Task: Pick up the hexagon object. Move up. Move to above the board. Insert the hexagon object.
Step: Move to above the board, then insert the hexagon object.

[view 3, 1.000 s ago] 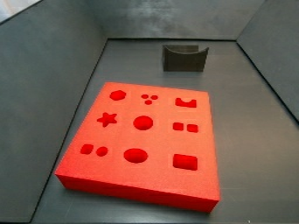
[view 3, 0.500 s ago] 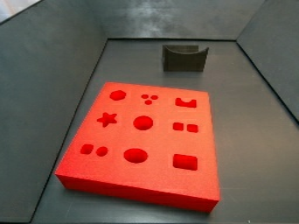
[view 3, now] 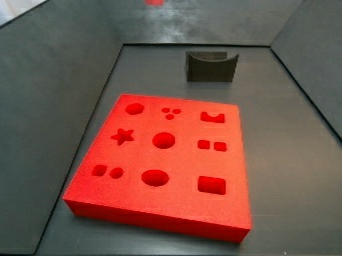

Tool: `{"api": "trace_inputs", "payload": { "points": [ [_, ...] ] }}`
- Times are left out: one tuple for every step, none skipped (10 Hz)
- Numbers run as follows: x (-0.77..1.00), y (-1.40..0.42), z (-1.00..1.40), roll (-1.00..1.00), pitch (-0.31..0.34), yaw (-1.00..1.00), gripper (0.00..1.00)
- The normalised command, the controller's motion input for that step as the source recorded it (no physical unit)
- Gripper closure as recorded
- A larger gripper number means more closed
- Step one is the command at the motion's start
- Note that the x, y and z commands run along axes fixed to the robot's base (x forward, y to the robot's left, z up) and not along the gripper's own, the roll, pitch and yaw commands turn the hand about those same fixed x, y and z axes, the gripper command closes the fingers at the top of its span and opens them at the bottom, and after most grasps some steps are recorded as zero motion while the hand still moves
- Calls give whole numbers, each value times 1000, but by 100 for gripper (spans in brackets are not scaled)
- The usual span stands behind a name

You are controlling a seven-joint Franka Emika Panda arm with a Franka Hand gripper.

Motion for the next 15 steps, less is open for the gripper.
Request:
{"api": "trace_inputs", "payload": {
  "points": [
    [159,-1000,3,-11,143,-38,100],
    [172,-1000,9,-11,143,-15,100],
    [192,-1000,19,5,140,-10,100],
    [205,-943,27,10,142,5,100],
    [171,-642,26,24,146,0,100],
    [135,-383,27,38,143,6,100],
    [103,-235,24,48,123,8,100],
    [-80,20,0,-24,-53,0,100],
    [0,9,-66,0,0,0,100],
    [-126,243,-354,0,-10,-189,100],
    [-229,349,-529,0,-77,-400,100],
    [-294,477,-709,0,-127,-411,100],
    [-229,371,-754,39,-180,-357,100],
    [-171,214,-669,1,-227,-331,100],
    [-194,111,-594,0,-279,-271,100]
  ]
}}
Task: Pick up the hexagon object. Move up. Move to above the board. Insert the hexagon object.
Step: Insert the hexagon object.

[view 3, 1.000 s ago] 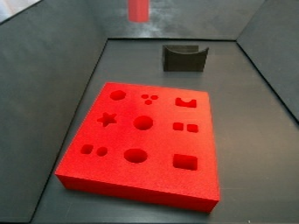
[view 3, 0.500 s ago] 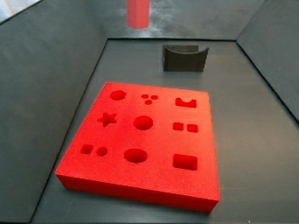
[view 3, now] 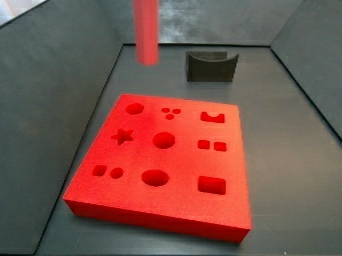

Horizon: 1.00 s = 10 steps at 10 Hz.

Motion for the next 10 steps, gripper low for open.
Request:
{"api": "trace_inputs", "payload": {
  "points": [
    [-260,0,-551,0,-354,-129,100],
    [-311,0,-611,0,-326,-111,100],
    [-417,149,-637,20,-316,0,100],
    [-426,0,-629,141,-313,89,100],
    [-389,0,-580,201,-230,111,100],
    [-269,0,-537,159,-164,43,100],
    [-46,0,-391,11,-110,0,100],
    [0,0,-220,-3,-30,0,100],
    [246,0,-180,-43,0,0,100],
    [291,-6,-166,-34,0,0,100]
  ]
}}
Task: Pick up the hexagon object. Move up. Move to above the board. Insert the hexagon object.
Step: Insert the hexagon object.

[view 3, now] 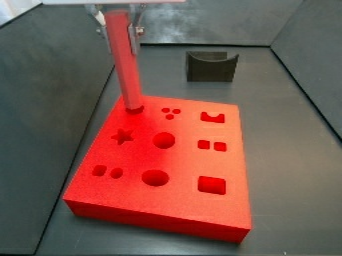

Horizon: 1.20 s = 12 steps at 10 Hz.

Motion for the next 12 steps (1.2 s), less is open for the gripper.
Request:
{"api": "trace_inputs", "payload": {
  "points": [
    [134,0,-126,-34,0,0,100],
    [0,3,-83,-17,0,0,100],
    [0,0,-89,0,0,0,100],
    [-51,49,-103,7,0,0,100],
    [0,0,-126,9,0,0,100],
    [71,0,-171,0,0,0,100],
    [60,0,-177,0,0,0,100],
    [80,-49,-149,0,0,0,100],
    [51,-49,-160,0,0,0,100],
    [49,-51,-229,0,-4,0,100],
    [71,-140,-343,39,-6,0,100],
    [77,-183,-463,123,-11,0,100]
  ]
}}
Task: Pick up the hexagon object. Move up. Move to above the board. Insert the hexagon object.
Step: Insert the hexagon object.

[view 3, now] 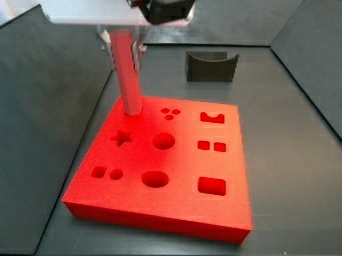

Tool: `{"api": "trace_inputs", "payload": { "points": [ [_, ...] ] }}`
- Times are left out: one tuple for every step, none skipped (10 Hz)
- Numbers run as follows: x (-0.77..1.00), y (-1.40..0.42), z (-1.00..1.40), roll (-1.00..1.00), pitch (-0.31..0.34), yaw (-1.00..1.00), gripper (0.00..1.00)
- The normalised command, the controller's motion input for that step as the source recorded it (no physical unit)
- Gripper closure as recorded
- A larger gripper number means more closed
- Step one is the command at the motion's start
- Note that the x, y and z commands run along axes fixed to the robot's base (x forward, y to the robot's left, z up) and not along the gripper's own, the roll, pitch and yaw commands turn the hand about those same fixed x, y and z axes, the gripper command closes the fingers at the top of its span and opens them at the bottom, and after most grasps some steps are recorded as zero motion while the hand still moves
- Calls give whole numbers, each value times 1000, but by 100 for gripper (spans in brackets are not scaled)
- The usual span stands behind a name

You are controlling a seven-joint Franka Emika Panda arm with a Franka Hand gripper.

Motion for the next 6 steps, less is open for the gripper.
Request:
{"api": "trace_inputs", "payload": {
  "points": [
    [140,-166,-429,186,0,0,100],
    [131,-146,-440,170,0,0,100],
    [123,-40,-391,47,-11,0,100],
    [0,0,-189,-54,-119,-57,100],
    [0,63,-57,-89,-106,-20,100],
    [0,0,0,0,-6,0,100]
  ]
}}
